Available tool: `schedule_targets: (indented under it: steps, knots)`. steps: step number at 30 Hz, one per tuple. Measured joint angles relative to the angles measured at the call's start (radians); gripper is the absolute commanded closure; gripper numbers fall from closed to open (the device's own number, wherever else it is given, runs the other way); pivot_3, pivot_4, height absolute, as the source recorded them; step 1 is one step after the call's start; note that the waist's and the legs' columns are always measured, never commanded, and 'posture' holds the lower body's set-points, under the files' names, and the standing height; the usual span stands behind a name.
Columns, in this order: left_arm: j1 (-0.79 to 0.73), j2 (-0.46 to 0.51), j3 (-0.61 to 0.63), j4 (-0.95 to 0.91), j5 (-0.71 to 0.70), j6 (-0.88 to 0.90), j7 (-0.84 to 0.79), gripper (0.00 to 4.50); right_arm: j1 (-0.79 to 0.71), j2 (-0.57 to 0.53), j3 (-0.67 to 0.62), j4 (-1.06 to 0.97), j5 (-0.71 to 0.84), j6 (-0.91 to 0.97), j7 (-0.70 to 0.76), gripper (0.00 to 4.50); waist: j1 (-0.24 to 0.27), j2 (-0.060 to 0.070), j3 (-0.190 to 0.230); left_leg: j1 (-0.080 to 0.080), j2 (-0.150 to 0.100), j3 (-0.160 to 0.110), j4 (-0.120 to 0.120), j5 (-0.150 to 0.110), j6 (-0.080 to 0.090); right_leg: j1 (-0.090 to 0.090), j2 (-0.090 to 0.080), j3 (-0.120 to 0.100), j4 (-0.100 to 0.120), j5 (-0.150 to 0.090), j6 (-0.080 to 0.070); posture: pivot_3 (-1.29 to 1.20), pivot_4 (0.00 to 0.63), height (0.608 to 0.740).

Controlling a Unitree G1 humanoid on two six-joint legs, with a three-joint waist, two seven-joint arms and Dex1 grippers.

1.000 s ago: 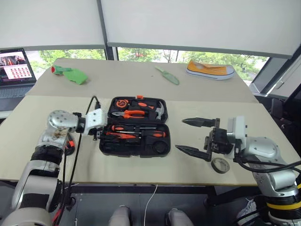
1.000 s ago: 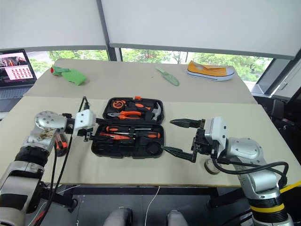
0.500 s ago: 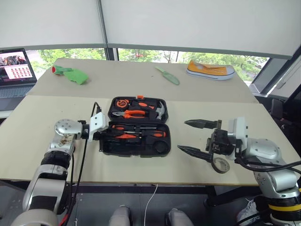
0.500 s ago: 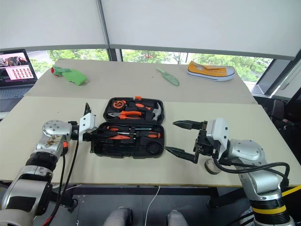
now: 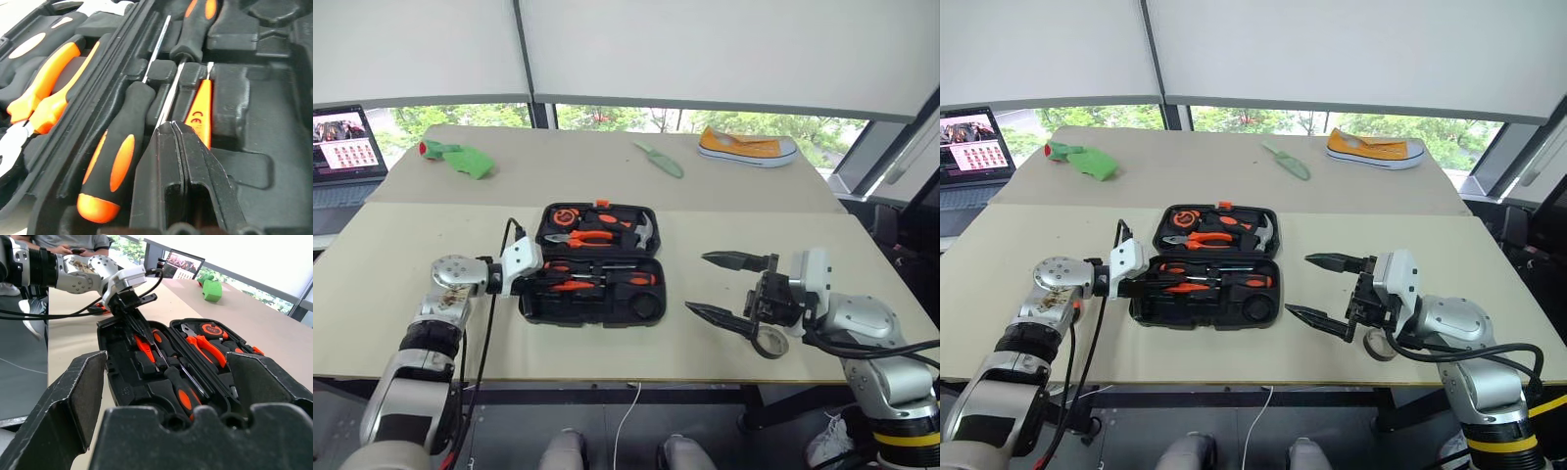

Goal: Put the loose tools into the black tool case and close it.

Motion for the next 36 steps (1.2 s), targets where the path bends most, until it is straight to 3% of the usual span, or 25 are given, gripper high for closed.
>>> schedule_targets:
  steps: [5,9,12,14,17,22,26,29,32,36]
  knots:
    - [0.037,0.008,0.0,-0.032,-0.003,-0.023,-0.006,4.46,0.0,0.01,0.0,0.002,-0.001,-0.002,0.0,0.0,-0.003,0.001,-0.001,0.002,0.0,0.0,0.0,0.0,0.0,0.002,0.0,0.0,0.0,0.0,0.0,0.0,0.15,0.74]
    - [0.055,0.01,0.006,-0.027,-0.005,-0.055,0.009,4.46,-0.007,0.02,0.002,0.009,-0.004,-0.003,0.003,0.0,-0.01,0.002,-0.001,0.013,0.0,0.0,-0.005,0.0,0.0,0.012,0.0,0.0,-0.002,-0.003,0.0,0.0,0.15,0.74]
    - [0.081,-0.003,0.062,-0.04,-0.066,0.008,0.03,3.77,-0.024,0.022,0.004,0.032,-0.015,-0.01,0.01,0.0,-0.015,0.002,-0.001,0.014,0.0,0.0,-0.005,0.0,0.0,0.012,0.0,0.0,-0.001,-0.003,0.001,0.0,0.15,0.74]
    - [0.125,-0.005,0.109,-0.085,-0.128,0.055,0.036,2.95,-0.035,0.024,0.003,0.045,-0.021,-0.03,0.016,0.0,-0.019,0.002,-0.001,0.014,0.001,0.0,-0.006,0.0,0.0,0.011,0.0,0.0,-0.002,-0.003,0.0,0.0,0.15,0.74]
    - [0.262,0.013,0.22,-0.278,-0.25,0.152,0.068,1.91,-0.038,0.03,0.001,0.069,-0.032,-0.069,0.029,0.0,-0.018,0.001,-0.001,0.013,0.001,0.0,-0.009,0.0,0.0,0.01,0.0,0.0,-0.002,-0.003,-0.003,0.0,0.15,0.74]
    - [0.606,0.038,0.475,-0.676,-0.386,0.327,0.27,0.09,0.0,0.068,-0.002,0.102,-0.034,-0.147,0.083,0.0,-0.015,0.001,-0.001,0.013,0.0,0.0,-0.013,-0.001,0.0,0.01,-0.002,-0.001,-0.003,-0.004,-0.002,0.0,0.15,0.74]
    - [0.947,-0.066,0.696,-0.911,-0.432,0.413,0.459,0.04,0.023,0.08,-0.003,0.107,-0.006,-0.157,0.111,0.0,-0.016,0.001,0.0,0.015,0.001,0.001,-0.012,-0.001,-0.001,0.011,-0.003,-0.001,-0.005,-0.005,-0.003,0.0,0.15,0.74]
    - [1.109,-0.174,0.832,-0.952,-0.445,0.423,0.572,0.04,0.048,0.082,0.006,0.122,-0.014,-0.19,0.147,0.0,-0.012,-0.002,0.0,0.017,0.001,0.001,-0.012,-0.007,-0.01,0.012,-0.004,-0.002,-0.005,-0.013,-0.005,0.0,0.15,0.74]
    - [1.202,-0.229,0.918,-0.948,-0.445,0.436,0.669,0.04,0.055,0.085,0.011,0.142,-0.025,-0.218,0.167,0.0,0.001,-0.003,0.001,0.021,0.001,0.001,-0.012,-0.008,-0.012,0.011,-0.005,-0.004,-0.006,-0.013,-0.005,0.0,0.15,0.74]
    - [1.262,-0.265,0.932,-0.965,-0.399,0.506,0.817,0.04,0.054,0.09,0.029,0.162,-0.041,-0.244,0.192,0.0,0.009,-0.003,0.0,0.021,0.001,0.001,-0.012,-0.009,-0.013,0.01,-0.008,-0.004,-0.009,-0.013,-0.005,0.0,0.15,0.74]
